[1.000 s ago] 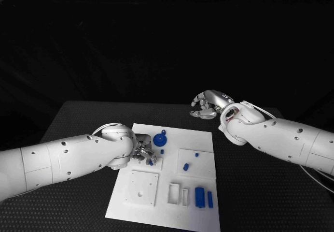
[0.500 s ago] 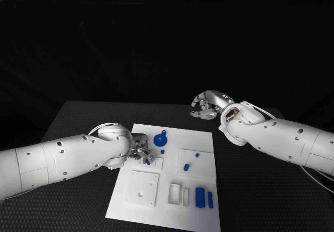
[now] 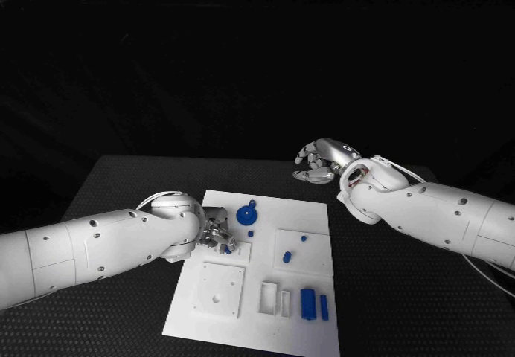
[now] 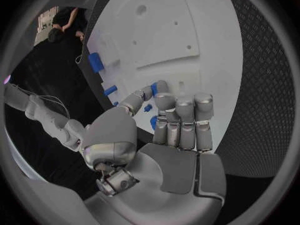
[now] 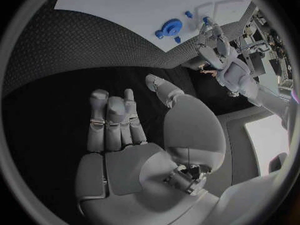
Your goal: Assemble the parts on the task board
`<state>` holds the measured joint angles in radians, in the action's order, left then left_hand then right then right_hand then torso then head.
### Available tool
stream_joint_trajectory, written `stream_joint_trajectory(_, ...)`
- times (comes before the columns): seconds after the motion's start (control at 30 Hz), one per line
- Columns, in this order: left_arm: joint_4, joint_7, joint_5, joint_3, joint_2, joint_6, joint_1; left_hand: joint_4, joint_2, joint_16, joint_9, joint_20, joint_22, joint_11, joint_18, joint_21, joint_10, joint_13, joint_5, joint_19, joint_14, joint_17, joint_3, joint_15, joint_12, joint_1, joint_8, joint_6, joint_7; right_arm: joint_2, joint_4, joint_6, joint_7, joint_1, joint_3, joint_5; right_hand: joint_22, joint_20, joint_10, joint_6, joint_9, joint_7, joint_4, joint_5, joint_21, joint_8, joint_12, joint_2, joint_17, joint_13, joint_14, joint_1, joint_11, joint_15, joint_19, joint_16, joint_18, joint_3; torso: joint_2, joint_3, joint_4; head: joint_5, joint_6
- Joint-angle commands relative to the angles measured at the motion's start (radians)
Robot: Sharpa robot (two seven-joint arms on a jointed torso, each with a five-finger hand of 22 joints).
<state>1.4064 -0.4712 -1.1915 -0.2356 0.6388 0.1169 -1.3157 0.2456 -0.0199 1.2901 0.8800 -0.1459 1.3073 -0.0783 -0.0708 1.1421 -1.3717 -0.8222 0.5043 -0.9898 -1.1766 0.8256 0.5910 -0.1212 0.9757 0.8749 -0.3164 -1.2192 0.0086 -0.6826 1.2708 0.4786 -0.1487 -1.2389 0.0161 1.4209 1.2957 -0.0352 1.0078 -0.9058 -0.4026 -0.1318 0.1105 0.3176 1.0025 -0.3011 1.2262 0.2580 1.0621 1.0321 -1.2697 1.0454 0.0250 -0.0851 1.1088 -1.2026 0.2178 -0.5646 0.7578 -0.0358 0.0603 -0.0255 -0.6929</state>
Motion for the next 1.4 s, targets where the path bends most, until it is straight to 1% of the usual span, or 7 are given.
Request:
stream_joint_trajectory(0.03, -0.006, -0.021, -0.023, -0.004, -0.001, 0.009, 0.003, 0.036, 0.013, 0.004, 0.001, -0.123, 0.014, -0.045, -0.014, 0.004, -0.035, 0.001, 0.010, 0.001, -0.045, -0.001, 0.056, -0.078, -0.005, 0.019, -0.002, -0.031, -0.023, 0.000, 0.001, -0.009, 0.002, 0.000, 0.000, 0.010, 0.002, 0.001, -0.002, 0.000, -0.001, -0.005, 0.000, 0.005, -0.003, -0.001, 0.005, 0.003, -0.001, -0.001, -0.005, 0.003, 0.000, 0.000, 0.004, 0.007, 0.044, -0.006, 0.001, 0.0005, -0.0005, -0.001, 0.000)
stream_joint_trajectory(0.23, -0.008, -0.026, -0.021, -0.004, -0.006, 0.011, 0.003, 0.035, 0.013, 0.004, 0.001, -0.123, 0.014, -0.045, -0.013, 0.004, -0.035, 0.002, 0.004, 0.001, -0.045, -0.002, 0.055, -0.077, -0.005, 0.017, -0.001, -0.030, -0.023, 0.001, 0.002, -0.010, 0.003, 0.000, 0.000, 0.010, 0.002, 0.001, -0.002, 0.000, -0.001, -0.005, 0.000, 0.005, -0.003, -0.001, 0.005, 0.002, -0.001, -0.002, -0.005, 0.003, 0.000, 0.000, 0.004, 0.007, 0.044, -0.006, 0.001, 0.0010, -0.0003, 0.000, 0.001)
stream_joint_trajectory(0.33, -0.013, -0.030, -0.020, -0.004, -0.010, 0.012, 0.003, 0.030, 0.014, 0.002, -0.002, -0.123, 0.012, -0.043, -0.013, 0.003, -0.034, 0.003, -0.039, 0.001, -0.044, -0.005, 0.054, -0.078, -0.006, 0.014, 0.001, -0.027, -0.022, 0.000, 0.002, -0.011, 0.003, 0.000, 0.000, 0.010, 0.002, 0.001, -0.002, 0.000, -0.001, -0.005, 0.000, 0.005, -0.003, -0.001, 0.005, 0.002, -0.001, -0.002, -0.005, 0.003, 0.000, 0.000, 0.004, 0.007, 0.044, -0.006, 0.000, 0.0012, -0.0003, 0.001, 0.001)
stream_joint_trajectory(0.5, -0.013, -0.035, -0.020, -0.004, -0.010, 0.033, 0.002, -0.051, -0.031, -0.003, -0.007, -0.122, 0.008, -0.035, -0.013, -0.006, -0.030, 0.006, -0.280, 0.004, -0.037, -0.011, 0.041, -0.081, -0.009, -0.008, 0.010, -0.022, -0.019, -0.001, 0.003, -0.012, 0.003, 0.000, 0.000, 0.009, 0.002, 0.002, -0.002, 0.000, -0.001, -0.006, -0.001, 0.005, -0.003, -0.001, 0.005, 0.003, -0.001, -0.002, -0.005, 0.001, 0.000, 0.000, 0.004, 0.007, 0.044, -0.006, 0.001, 0.0014, -0.0010, 0.001, -0.001)
stream_joint_trajectory(0.87, -0.017, -0.038, -0.027, -0.004, -0.006, 0.024, 0.002, -0.111, -0.124, 0.000, -0.007, -0.124, 0.011, -0.038, -0.016, -0.007, -0.029, 0.007, -0.313, 0.007, -0.034, -0.012, 0.039, -0.083, -0.008, -0.007, 0.012, -0.024, -0.017, -0.003, 0.003, -0.011, 0.003, 0.000, 0.000, 0.009, 0.002, 0.002, -0.003, 0.001, -0.001, -0.006, -0.004, 0.007, -0.004, -0.001, 0.005, 0.005, -0.001, -0.003, -0.004, -0.005, 0.000, 0.001, 0.004, 0.008, 0.044, -0.004, 0.000, 0.0007, -0.0005, 0.000, 0.000)
stream_joint_trajectory(1.07, -0.015, -0.040, -0.042, -0.004, 0.000, -0.008, 0.003, -0.208, -0.191, 0.005, -0.001, -0.126, 0.010, -0.040, -0.019, -0.007, -0.033, 0.006, -0.420, 0.002, -0.036, -0.013, 0.054, -0.086, -0.003, -0.015, 0.008, -0.027, -0.021, -0.003, 0.002, -0.011, 0.002, 0.000, 0.000, 0.009, 0.002, 0.002, -0.004, 0.001, -0.001, -0.006, -0.003, 0.008, -0.004, -0.001, 0.005, 0.005, -0.001, -0.004, -0.004, -0.004, 0.000, 0.001, 0.003, 0.008, 0.044, -0.004, 0.000, -0.0003, 0.0002, -0.002, 0.000)
stream_joint_trajectory(1.4, -0.008, -0.033, -0.042, -0.003, 0.008, -0.021, 0.002, -0.243, -0.200, 0.008, 0.002, -0.126, 0.011, -0.041, -0.020, -0.006, -0.034, 0.006, -0.433, 0.001, -0.037, -0.013, 0.056, -0.088, -0.002, -0.017, 0.005, -0.029, -0.021, -0.002, 0.000, -0.010, 0.002, 0.000, 0.000, 0.009, 0.002, 0.002, -0.004, 0.002, 0.000, -0.006, -0.002, 0.008, -0.004, -0.001, 0.006, 0.004, -0.001, -0.004, -0.004, -0.003, 0.000, 0.001, 0.003, 0.008, 0.044, -0.005, 0.000, -0.0017, 0.0009, -0.004, 0.001)
